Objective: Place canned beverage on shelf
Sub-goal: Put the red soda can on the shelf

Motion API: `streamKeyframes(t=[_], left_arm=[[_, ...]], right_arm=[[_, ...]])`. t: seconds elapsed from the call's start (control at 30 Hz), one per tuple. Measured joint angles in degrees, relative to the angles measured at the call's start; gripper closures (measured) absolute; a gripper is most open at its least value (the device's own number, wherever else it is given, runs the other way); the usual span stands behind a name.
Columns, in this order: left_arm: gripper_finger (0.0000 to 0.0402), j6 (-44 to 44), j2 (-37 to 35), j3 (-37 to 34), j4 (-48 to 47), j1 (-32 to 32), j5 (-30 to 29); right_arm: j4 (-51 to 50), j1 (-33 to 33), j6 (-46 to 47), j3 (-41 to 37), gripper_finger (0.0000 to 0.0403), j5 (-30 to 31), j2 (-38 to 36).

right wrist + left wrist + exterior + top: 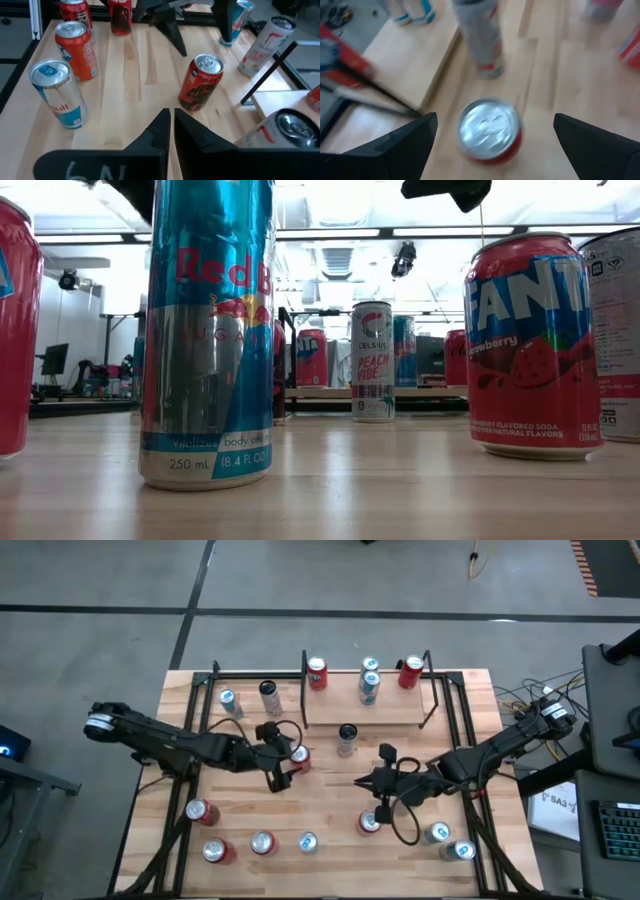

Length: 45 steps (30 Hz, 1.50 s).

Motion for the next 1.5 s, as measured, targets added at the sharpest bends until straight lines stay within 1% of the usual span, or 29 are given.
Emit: streamKeyframes(t=[0.13, 0.27, 0.4, 0.47, 0.57, 0.63, 0.73, 0.87, 0.93, 1.0, 1.07, 1.13, 1.23, 1.33, 1.4, 1.5], left_arm=[[0.0019, 0.0, 0.0, 9.0, -17.1, 2.4, -0.8], [0.0029, -2.4, 0.1, 16.7, -31.9, 7.2, -1.0], [0.0039, -6.9, 0.0, 21.9, -43.7, 13.2, -1.0], [0.004, -8.9, 0.0, 23.3, -47.3, 16.7, -1.0], [0.0041, -10.1, 0.0, 23.9, -48.5, 21.9, -0.4], [0.0041, -8.6, 0.0, 23.8, -48.1, 25.1, 2.5], [0.0041, -2.1, 0.6, 23.7, -47.7, 29.2, 7.5], [0.0041, 11.9, 1.0, 23.7, -45.7, 32.3, 12.9], [0.0041, 17.8, 1.0, 23.7, -47.2, 33.3, 13.2], [0.0041, 20.6, 1.0, 23.7, -50.1, 34.8, 11.0], [0.0041, 21.0, 1.0, 23.7, -52.6, 37.2, 7.8], [0.0041, 20.5, 1.0, 23.7, -53.4, 40.5, 7.0], [0.0041, 16.1, 1.1, 23.7, -53.4, 45.7, 7.2], [0.0041, 10.3, 1.5, 23.6, -53.4, 50.3, 8.8], [0.0041, 7.3, 1.6, 23.6, -53.4, 51.9, 8.9], [0.0041, 6.0, 1.7, 23.6, -53.3, 53.1, 9.2]], right_arm=[[-0.6, -0.1, -2.0, 0.1, 0.039, 0.0, -2.6], [-2.5, -0.1, -2.0, 0.1, 0.039, 0.0, -6.6], [-4.0, -0.1, -1.9, -0.8, 0.039, 0.0, -9.8], [-4.0, -0.1, -2.3, -2.1, 0.039, 0.1, -10.8], [-4.3, -0.3, -4.6, -3.8, 0.039, 0.0, -11.9], [-4.5, -0.5, -5.3, -4.3, 0.039, 0.0, -12.9], [-4.9, -0.5, -5.4, -4.4, 0.039, 0.0, -14.2], [-5.0, -0.5, -5.4, -4.8, 0.039, 0.0, -14.6], [-5.0, -0.5, -5.6, -4.9, 0.039, 0.0, -14.6], [-5.0, -0.5, -5.9, -5.0, 0.039, 0.0, -14.6], [-5.0, -0.5, -6.3, -5.1, 0.039, 0.0, -14.6], [-5.0, -0.5, -6.4, -5.1, 0.039, 0.0, -14.6], [-4.9, -0.5, -6.5, -5.1, 0.039, 0.0, -14.6], [-4.9, -0.5, -6.4, -5.1, 0.039, 0.0, -14.6], [-4.9, -0.5, -6.4, -5.1, 0.039, 0.0, -14.6], [-4.9, -0.5, -6.4, -5.1, 0.039, 0.0, -14.6]])
